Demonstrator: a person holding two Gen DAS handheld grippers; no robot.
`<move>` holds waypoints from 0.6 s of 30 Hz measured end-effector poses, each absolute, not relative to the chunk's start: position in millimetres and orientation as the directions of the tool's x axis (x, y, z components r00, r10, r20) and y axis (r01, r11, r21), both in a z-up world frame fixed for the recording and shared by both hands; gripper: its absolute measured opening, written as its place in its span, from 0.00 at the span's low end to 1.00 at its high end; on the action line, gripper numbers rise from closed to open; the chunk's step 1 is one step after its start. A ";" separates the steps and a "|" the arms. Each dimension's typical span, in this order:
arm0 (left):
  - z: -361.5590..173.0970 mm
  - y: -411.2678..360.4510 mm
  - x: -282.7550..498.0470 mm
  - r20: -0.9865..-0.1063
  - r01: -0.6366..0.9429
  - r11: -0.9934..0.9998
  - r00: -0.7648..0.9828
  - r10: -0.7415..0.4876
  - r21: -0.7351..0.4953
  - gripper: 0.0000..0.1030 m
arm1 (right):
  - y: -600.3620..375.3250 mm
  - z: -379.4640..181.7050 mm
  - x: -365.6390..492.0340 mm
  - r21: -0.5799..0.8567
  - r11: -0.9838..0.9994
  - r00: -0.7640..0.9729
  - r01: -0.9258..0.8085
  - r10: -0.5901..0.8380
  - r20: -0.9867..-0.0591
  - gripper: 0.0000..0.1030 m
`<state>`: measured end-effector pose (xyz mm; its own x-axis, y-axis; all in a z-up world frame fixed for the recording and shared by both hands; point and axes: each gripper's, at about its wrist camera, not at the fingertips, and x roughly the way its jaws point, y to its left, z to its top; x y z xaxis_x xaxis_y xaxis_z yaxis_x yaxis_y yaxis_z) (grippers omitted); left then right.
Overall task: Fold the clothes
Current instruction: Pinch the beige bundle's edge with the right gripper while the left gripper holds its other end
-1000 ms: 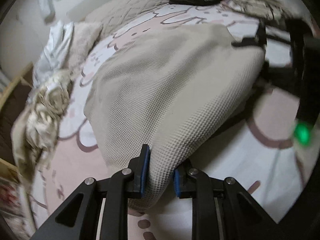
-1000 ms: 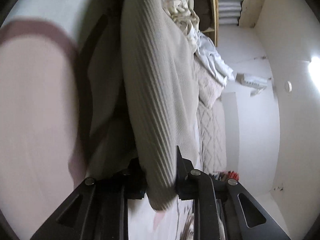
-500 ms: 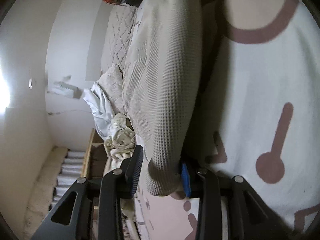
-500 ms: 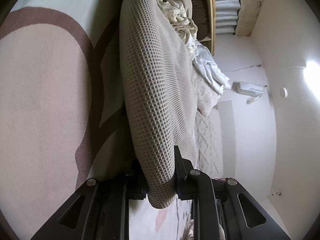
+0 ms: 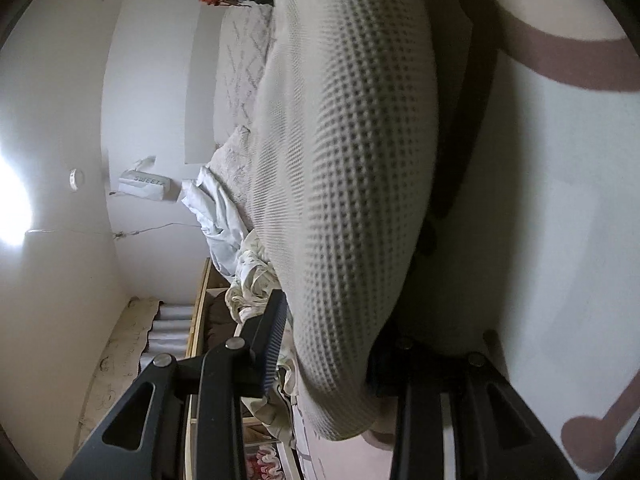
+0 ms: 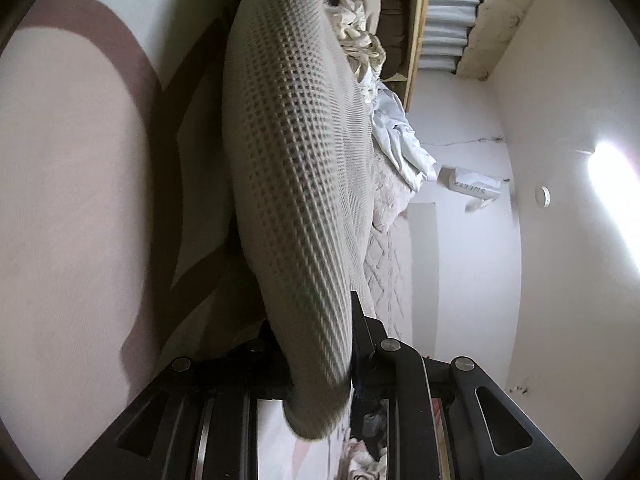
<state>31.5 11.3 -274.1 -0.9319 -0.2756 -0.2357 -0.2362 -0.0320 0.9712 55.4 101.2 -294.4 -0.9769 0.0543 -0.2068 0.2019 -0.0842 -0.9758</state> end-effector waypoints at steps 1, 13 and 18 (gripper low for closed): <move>-273.1 10.2 33.0 -0.231 -0.232 -0.030 -0.934 -0.273 0.972 0.33 | 100.4 -294.1 53.2 -0.976 -0.080 -0.976 0.205 0.053 -0.209 0.21; -268.9 -7.7 40.6 -0.241 -0.258 0.040 -0.938 -0.249 0.965 0.33 | 100.8 -287.7 45.3 -0.968 -0.112 -0.972 0.226 0.034 -0.231 0.21; -279.4 -3.7 37.1 -0.225 -0.245 0.066 -0.947 -0.230 0.967 0.32 | 100.4 -287.1 42.9 -0.967 -0.119 -0.972 0.226 0.031 -0.231 0.21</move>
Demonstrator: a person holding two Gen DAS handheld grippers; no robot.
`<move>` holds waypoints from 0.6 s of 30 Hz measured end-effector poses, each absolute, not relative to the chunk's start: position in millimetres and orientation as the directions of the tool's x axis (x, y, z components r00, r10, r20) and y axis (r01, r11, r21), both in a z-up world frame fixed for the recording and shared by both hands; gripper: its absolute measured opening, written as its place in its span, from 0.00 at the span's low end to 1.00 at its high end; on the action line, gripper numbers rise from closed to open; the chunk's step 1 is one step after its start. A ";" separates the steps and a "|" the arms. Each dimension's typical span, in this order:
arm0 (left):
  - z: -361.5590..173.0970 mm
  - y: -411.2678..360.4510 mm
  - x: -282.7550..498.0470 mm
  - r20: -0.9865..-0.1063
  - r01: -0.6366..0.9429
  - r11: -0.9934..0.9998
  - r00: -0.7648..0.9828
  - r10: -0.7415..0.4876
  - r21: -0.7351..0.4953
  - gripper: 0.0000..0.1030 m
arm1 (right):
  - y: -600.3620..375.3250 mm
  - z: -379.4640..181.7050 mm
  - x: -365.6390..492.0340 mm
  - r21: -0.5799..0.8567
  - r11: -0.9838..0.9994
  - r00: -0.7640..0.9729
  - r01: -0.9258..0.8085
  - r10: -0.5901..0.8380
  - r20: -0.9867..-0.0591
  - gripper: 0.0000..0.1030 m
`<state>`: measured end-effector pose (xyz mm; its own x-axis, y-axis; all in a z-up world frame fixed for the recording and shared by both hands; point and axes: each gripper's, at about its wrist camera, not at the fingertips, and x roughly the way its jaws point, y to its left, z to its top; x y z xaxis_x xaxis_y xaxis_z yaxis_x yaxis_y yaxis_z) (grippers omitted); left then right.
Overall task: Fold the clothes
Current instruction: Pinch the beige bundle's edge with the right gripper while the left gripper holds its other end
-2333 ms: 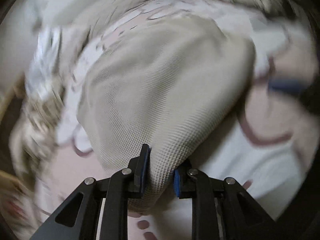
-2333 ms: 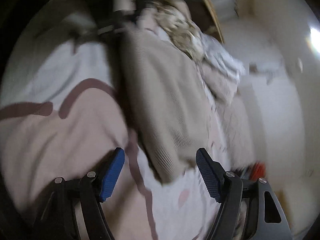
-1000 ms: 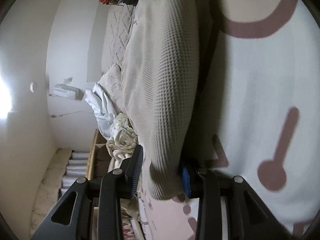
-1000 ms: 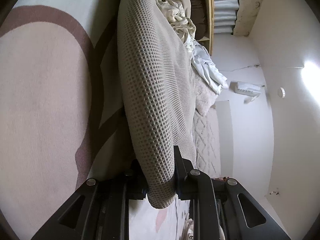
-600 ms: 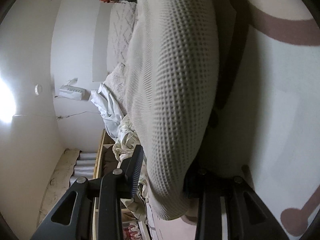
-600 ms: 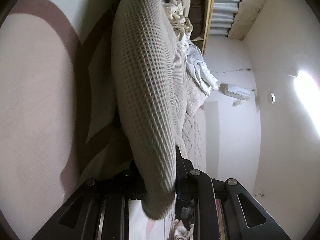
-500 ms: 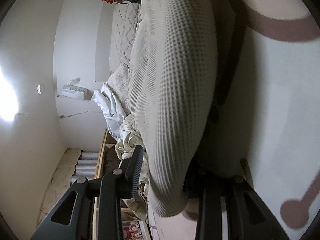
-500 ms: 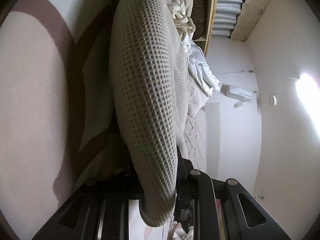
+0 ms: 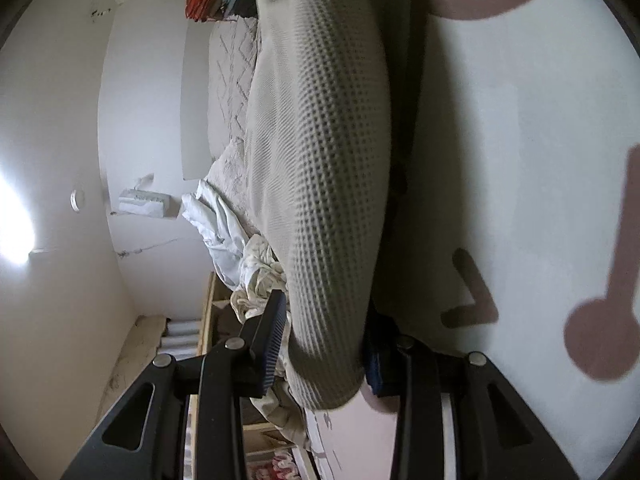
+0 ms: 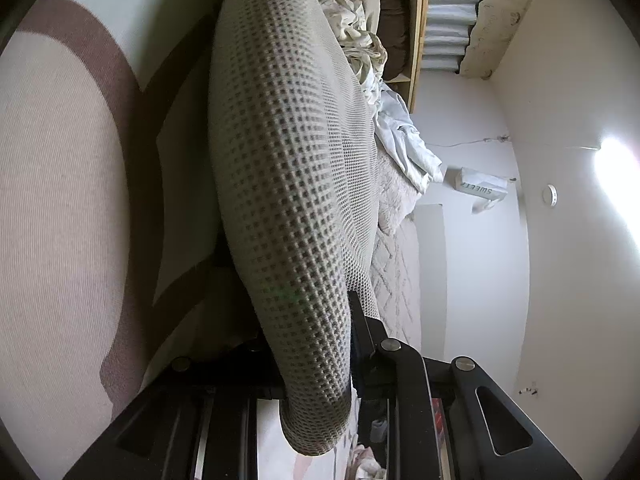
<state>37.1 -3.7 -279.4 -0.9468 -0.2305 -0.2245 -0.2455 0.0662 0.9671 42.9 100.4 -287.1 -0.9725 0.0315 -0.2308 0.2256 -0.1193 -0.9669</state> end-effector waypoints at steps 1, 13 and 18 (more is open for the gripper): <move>-280.8 -2.5 34.3 -0.218 -0.239 0.070 -0.948 -0.231 0.968 0.32 | 100.3 -287.0 42.4 -0.967 -0.121 -0.972 0.226 0.031 -0.231 0.21; -237.2 -6.3 19.4 -0.374 -0.348 -0.154 -0.905 -0.203 0.925 0.18 | 105.9 -259.8 34.5 -0.933 -0.043 -0.934 0.356 -0.018 -0.356 0.15; -145.1 -6.8 -28.9 -0.556 -0.412 -0.508 -0.815 -0.167 0.757 0.18 | 110.7 -194.1 -2.1 -0.944 -0.009 -0.943 0.331 -0.051 -0.330 0.13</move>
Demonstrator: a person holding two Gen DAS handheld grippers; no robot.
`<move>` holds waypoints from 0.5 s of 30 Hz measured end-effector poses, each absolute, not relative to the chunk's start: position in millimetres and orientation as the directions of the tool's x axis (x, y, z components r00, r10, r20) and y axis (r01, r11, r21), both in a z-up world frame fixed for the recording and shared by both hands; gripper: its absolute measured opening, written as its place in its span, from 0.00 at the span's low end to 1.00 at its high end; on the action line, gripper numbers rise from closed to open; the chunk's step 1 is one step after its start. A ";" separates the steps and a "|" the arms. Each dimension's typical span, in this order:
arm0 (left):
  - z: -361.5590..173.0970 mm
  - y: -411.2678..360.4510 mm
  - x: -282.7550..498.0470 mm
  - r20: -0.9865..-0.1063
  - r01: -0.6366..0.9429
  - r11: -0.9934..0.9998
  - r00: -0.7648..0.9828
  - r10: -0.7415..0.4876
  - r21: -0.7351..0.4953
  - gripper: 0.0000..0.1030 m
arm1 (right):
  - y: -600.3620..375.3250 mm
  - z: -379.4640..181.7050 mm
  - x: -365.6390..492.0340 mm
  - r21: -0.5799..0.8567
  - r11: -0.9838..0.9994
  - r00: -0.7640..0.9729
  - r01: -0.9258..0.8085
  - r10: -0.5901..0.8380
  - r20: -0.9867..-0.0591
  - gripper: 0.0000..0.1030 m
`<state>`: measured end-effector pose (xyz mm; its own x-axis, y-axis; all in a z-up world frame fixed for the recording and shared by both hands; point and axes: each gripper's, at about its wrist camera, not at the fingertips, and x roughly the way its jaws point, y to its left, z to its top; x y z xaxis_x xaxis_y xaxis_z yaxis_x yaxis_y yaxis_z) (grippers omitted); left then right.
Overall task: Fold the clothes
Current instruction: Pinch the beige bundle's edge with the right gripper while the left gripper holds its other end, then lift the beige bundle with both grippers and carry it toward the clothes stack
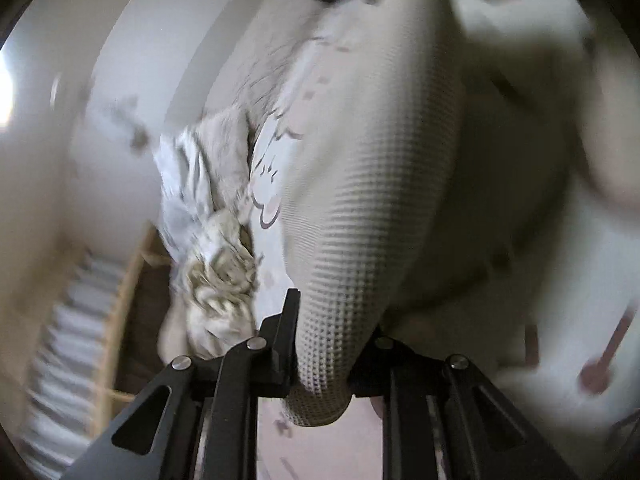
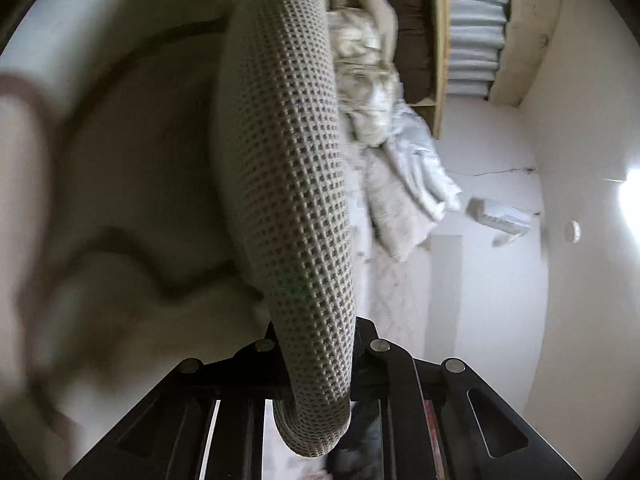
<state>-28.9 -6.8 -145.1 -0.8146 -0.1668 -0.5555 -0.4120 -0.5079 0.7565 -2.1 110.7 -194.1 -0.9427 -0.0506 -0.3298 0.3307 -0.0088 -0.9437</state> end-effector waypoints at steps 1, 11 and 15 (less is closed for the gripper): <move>-128.0 -6.9 -39.4 -0.574 -0.412 -0.553 -0.805 -0.151 0.724 0.17 | 110.5 -177.8 -15.2 -0.946 -0.012 -0.946 0.323 -0.044 -0.323 0.13; 58.3 53.7 -109.2 -0.554 -0.426 -0.787 -0.822 0.131 0.446 0.17 | 184.9 -24.2 -90.0 -0.987 -0.028 -0.974 0.156 0.165 -0.158 0.12; 105.3 114.3 -120.5 -0.487 -0.476 -0.772 -0.837 0.250 0.421 0.17 | 241.7 36.0 -104.8 -0.996 -0.010 -0.956 0.085 0.281 -0.084 0.12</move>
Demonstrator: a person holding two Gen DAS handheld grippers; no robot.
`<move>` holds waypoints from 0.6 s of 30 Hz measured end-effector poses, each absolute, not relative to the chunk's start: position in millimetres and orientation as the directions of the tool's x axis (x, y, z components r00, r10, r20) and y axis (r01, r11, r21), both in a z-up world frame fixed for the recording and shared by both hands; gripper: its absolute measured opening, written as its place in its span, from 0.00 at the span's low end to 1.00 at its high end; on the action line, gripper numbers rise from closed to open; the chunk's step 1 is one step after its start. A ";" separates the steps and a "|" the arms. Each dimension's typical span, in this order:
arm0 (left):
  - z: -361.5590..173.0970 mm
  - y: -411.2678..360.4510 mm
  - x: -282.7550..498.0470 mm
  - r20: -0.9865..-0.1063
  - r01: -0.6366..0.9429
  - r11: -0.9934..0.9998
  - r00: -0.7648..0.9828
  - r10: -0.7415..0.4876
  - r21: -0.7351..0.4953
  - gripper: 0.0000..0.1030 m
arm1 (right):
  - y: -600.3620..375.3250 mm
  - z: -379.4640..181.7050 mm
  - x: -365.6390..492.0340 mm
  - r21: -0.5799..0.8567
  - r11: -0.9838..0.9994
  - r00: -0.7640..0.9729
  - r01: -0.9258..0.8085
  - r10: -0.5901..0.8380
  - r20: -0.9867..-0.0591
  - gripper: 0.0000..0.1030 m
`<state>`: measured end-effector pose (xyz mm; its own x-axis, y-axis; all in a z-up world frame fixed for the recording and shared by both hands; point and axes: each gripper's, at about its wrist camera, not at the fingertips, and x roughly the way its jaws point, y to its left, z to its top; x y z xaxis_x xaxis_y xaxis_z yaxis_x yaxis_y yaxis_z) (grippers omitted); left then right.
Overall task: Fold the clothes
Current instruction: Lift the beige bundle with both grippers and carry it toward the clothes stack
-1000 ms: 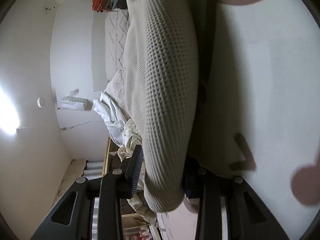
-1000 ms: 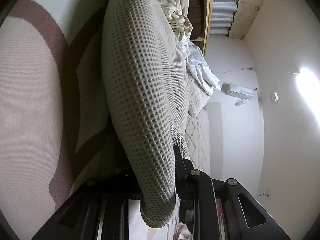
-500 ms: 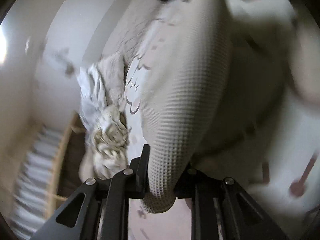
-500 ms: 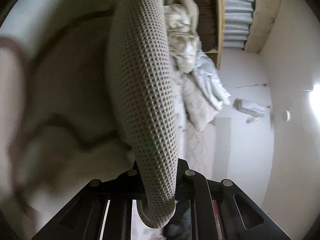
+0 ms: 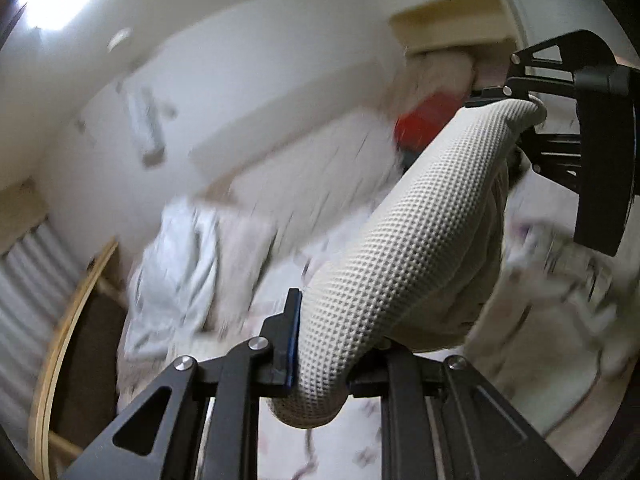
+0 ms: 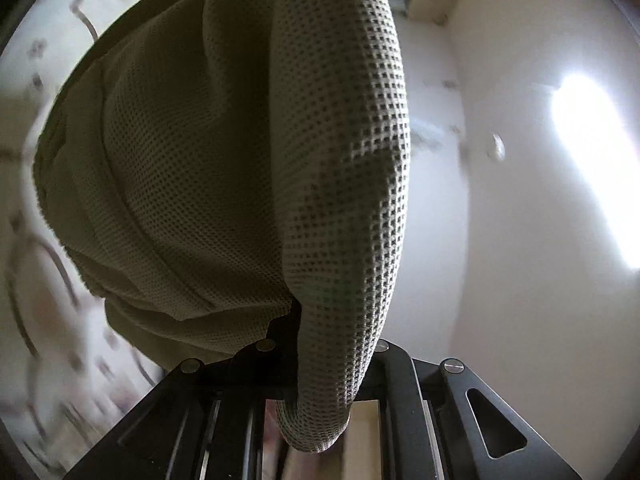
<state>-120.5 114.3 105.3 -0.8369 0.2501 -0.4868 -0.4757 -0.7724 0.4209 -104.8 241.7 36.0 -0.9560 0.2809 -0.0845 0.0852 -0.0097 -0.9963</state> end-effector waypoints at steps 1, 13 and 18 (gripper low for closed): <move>112.8 130.9 -119.8 -0.473 -0.488 -0.766 -0.837 0.275 0.418 0.17 | 256.0 51.1 -108.5 -0.998 -0.004 -0.949 0.068 0.309 -0.066 0.12; 149.5 358.7 -138.2 -0.519 -0.674 -0.695 -0.699 0.491 0.250 0.17 | 466.6 106.1 -108.1 -1.000 0.027 -0.768 -0.016 0.639 0.029 0.12; 148.4 416.7 -138.8 -0.524 -0.671 -0.684 -0.707 0.475 0.286 0.17 | 530.2 90.7 -112.1 -0.999 0.017 -0.713 -0.029 0.700 0.032 0.12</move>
<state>-138.8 416.7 148.4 -0.7069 0.4748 -0.5243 -0.6712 -0.6840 0.2856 -112.1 530.2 90.7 -0.7135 0.6999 0.0324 -0.0285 0.0171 -0.9994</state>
